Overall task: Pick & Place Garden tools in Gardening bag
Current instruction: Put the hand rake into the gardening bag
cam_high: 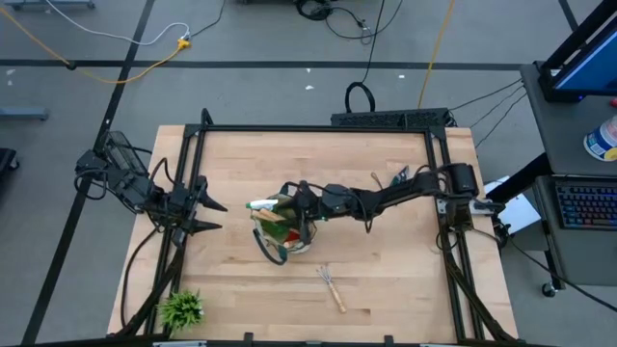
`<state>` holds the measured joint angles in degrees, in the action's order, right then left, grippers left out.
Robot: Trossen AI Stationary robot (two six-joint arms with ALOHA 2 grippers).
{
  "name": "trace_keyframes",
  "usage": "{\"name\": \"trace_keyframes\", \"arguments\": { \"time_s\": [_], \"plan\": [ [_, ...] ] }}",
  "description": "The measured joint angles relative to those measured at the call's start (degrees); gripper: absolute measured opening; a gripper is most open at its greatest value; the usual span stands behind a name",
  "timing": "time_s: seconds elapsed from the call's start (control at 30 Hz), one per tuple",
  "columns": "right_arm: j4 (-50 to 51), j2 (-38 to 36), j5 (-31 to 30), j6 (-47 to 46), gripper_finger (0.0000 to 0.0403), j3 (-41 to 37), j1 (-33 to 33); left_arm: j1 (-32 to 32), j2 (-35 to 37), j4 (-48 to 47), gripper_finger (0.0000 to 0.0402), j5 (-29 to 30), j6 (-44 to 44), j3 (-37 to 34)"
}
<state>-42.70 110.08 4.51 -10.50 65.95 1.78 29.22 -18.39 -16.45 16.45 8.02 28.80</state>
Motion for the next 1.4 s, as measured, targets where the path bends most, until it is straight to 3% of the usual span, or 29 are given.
{"name": "trace_keyframes", "arguments": {
  "time_s": [0.4, 0.8, 1.0, 1.4],
  "plan": [
    [7.76, -10.58, 0.17, 4.79, 0.0212, 0.02, 0.52, 0.01, 0.00, 0.00, 0.0216, -0.02, -0.08, 0.00],
    [27.48, -23.21, -0.05, 9.76, 0.0212, 0.07, 9.78, 0.00, 0.01, 0.00, 0.0216, -0.02, -0.12, 0.00],
    [35.59, -24.82, -3.30, 9.74, 0.0212, 0.09, 15.81, -0.01, 0.02, 0.02, 0.0216, -0.04, 0.29, 0.00],
    [45.77, -25.05, -3.19, 12.36, 0.0212, 0.09, 23.41, 0.00, 0.02, 0.02, 0.0216, -0.04, 1.59, 0.00]
  ]
}}
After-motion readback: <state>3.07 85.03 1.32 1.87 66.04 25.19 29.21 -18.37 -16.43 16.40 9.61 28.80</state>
